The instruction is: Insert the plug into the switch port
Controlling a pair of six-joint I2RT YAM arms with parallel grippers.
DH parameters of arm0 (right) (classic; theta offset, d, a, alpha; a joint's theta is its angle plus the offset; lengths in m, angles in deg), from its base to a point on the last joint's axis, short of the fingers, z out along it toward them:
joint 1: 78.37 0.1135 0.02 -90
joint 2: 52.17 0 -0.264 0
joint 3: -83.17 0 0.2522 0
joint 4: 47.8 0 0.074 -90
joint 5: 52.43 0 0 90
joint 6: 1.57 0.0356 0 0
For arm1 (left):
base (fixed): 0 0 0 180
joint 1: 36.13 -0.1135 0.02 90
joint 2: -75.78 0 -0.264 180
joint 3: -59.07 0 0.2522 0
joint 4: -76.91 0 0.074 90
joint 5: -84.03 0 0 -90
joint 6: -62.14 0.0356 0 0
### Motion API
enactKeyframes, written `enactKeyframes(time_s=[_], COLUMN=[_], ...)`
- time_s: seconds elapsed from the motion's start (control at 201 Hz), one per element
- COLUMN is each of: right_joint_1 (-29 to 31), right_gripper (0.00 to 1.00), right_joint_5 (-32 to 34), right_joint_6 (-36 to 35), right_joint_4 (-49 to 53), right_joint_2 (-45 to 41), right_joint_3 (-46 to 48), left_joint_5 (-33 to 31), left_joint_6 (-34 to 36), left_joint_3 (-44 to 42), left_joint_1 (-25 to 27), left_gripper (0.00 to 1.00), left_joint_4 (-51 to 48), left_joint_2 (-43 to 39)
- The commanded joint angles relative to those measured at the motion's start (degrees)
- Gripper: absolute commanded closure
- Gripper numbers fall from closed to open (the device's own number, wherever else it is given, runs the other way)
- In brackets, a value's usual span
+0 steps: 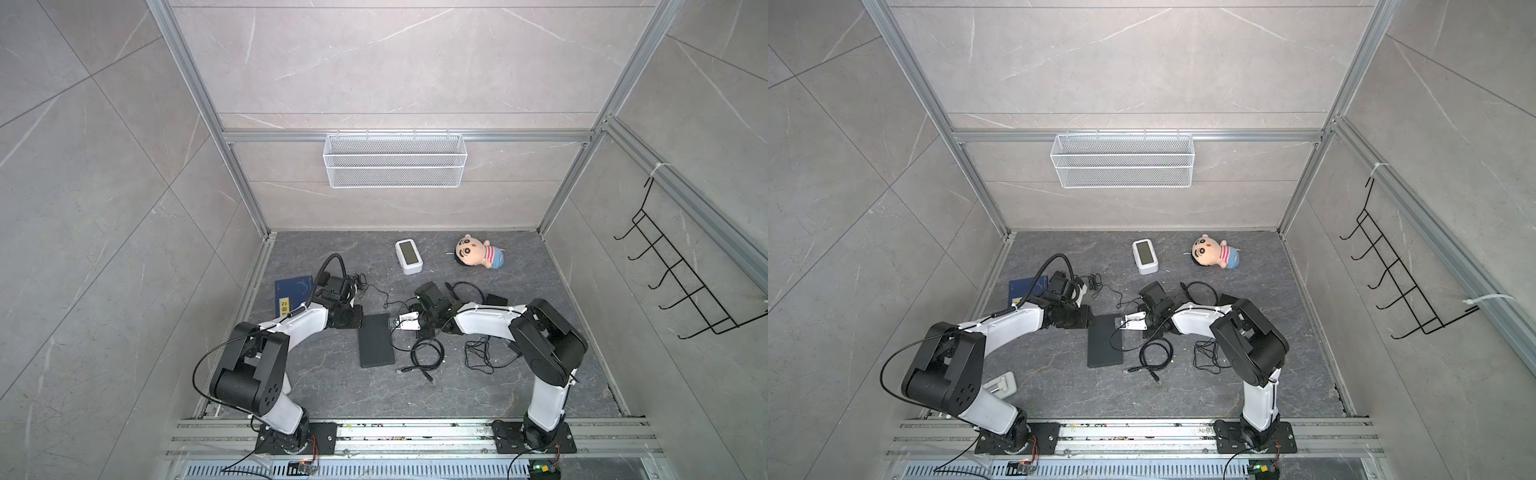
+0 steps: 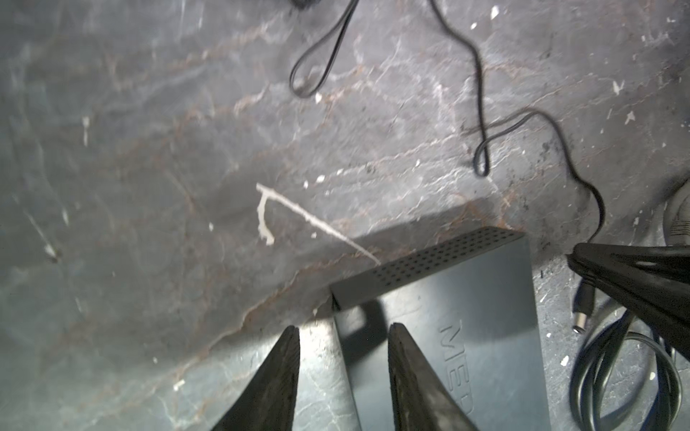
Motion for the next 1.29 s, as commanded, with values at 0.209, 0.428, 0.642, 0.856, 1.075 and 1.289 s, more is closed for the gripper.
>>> enactKeyframes(time_s=[0.209, 0.428, 0.642, 0.856, 1.075, 1.289], right_joint_1=[0.66, 0.66, 0.81, 0.79, 0.97, 1.05], right_gripper=[0.95, 0.95, 0.94, 0.95, 0.96, 0.96], right_joint_5=[-0.84, -2.96, -2.99, -2.67, -1.12, 0.31], right_joint_6=[2.34, 4.3, 6.57, 8.3, 9.75, 10.44], right_joint_4=[18.25, 29.19, 35.21, 39.4, 43.66, 46.17], right_joint_2=[6.39, 11.63, 14.79, 17.68, 19.5, 19.32], right_joint_3=[-10.22, -20.61, -25.67, -30.03, -33.27, -33.55], left_joint_5=[2.94, -0.68, -0.37, -0.85, -1.18, -0.79], left_joint_6=[-6.54, -6.5, -6.04, -5.33, -5.29, -5.59], left_joint_3=[-4.08, -5.28, -5.54, -4.93, -4.9, -5.51], left_joint_1=[1.89, 3.71, 4.14, 4.21, 4.2, 4.3], left_gripper=[0.58, 0.58, 0.58, 0.58, 0.59, 0.59], left_joint_4=[3.26, 1.66, 1.62, 0.89, 0.81, 1.78], left_joint_2=[-5.84, -5.34, -3.78, -3.8, -4.08, -3.94])
